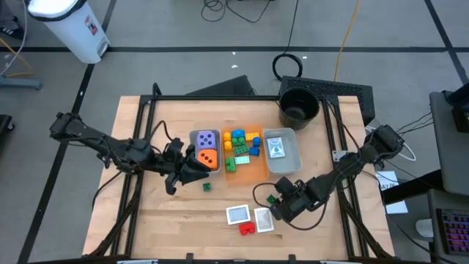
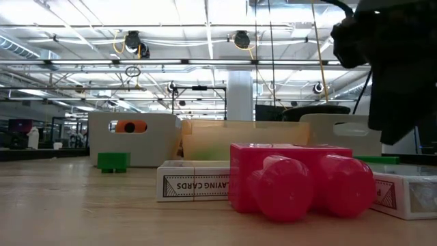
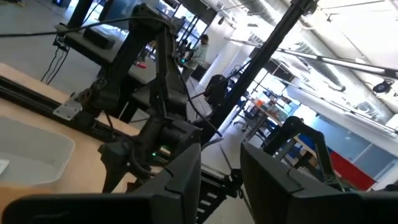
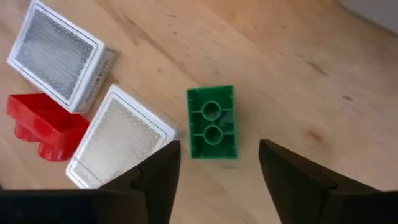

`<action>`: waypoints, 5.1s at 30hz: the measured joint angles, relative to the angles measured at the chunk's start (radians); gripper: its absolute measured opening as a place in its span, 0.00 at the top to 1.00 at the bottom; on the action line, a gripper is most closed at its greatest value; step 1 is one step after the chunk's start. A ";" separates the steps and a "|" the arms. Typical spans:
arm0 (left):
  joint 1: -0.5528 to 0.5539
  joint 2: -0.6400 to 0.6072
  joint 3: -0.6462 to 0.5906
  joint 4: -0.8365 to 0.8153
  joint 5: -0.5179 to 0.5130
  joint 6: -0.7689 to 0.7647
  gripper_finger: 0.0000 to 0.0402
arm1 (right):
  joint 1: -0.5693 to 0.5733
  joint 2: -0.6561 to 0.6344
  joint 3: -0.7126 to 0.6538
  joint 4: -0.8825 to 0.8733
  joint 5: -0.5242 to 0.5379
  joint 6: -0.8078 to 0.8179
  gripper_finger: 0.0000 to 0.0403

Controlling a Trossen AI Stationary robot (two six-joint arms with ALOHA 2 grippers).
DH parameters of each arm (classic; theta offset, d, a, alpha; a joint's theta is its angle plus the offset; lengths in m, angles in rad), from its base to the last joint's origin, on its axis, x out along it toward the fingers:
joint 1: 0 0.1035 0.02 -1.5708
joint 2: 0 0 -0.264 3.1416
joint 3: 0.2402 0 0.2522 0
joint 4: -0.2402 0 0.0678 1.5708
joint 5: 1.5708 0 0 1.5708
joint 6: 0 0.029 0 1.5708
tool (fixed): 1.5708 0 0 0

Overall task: Pick & Place Toys
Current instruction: Put the green game piece into the orange bin

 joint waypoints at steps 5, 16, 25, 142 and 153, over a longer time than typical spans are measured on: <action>0.000 0.000 0.000 -0.006 0.000 -0.016 0.71 | -0.015 0.000 -0.081 0.142 0.002 0.000 0.36; 0.000 0.000 0.000 -0.016 0.000 -0.017 0.71 | -0.046 0.002 -0.186 0.336 0.000 -0.051 0.29; 0.012 0.000 0.000 -0.050 -0.021 -0.016 0.71 | -0.059 0.005 -0.187 0.237 0.000 -0.094 0.35; 0.328 0.530 0.309 0.236 0.251 -0.296 0.40 | -0.373 -0.317 -0.187 1.352 0.131 -0.633 0.64; 0.345 0.530 0.309 0.232 0.282 -0.333 0.61 | -0.373 -0.317 -0.187 1.357 0.131 -0.635 0.64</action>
